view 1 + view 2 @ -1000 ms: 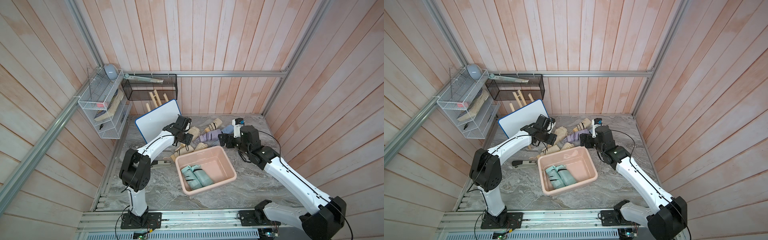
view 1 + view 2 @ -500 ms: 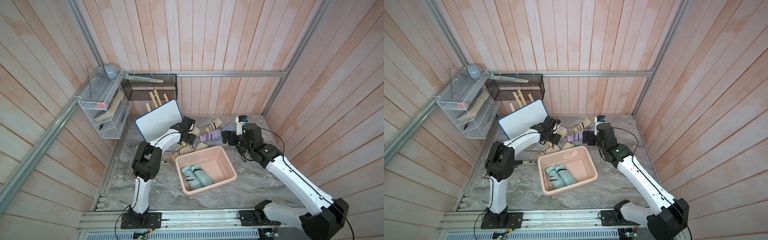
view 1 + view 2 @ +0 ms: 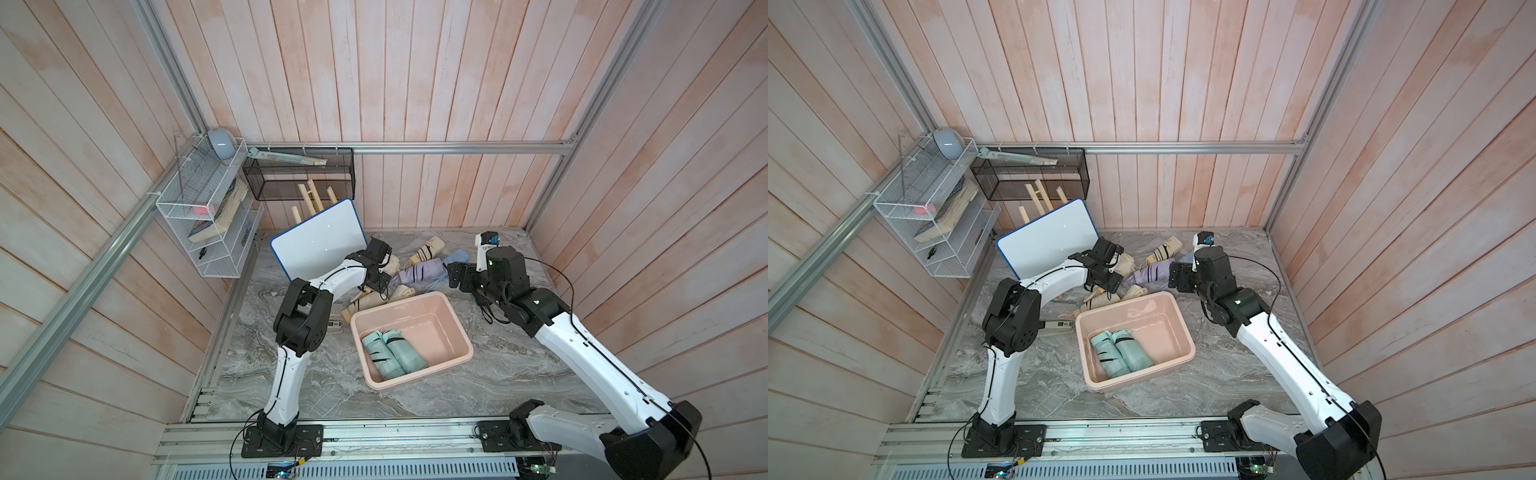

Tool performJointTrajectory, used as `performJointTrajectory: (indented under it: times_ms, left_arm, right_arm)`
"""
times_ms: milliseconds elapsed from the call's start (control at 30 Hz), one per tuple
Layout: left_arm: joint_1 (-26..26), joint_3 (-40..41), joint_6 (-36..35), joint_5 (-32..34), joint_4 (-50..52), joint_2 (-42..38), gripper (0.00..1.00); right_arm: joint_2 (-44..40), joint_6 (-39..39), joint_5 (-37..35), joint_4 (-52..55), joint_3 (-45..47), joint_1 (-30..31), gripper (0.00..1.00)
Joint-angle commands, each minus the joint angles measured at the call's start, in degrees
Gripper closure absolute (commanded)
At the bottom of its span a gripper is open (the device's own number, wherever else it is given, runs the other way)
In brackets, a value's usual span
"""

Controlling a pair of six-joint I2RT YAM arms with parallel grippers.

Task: Put the umbrella into the storage box
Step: Pick up the umbrella from the center of the board.

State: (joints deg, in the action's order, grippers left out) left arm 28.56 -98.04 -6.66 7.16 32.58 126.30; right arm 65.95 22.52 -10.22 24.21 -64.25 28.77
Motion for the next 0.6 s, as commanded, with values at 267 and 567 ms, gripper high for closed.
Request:
performJointTrajectory:
  times_ms: [267,567]
  left_arm:
    - [0.18,-3.03,-2.39,1.78,-1.97,3.49,0.35]
    - [0.13,-4.27,-2.86,3.04,-2.58,3.75,0.50]
  right_arm:
    - [-3.07,3.31,-0.33,1.19,-0.18,-0.23,0.09]
    - [-4.67,4.11,-0.90,2.23,-0.02,-0.26,0.10]
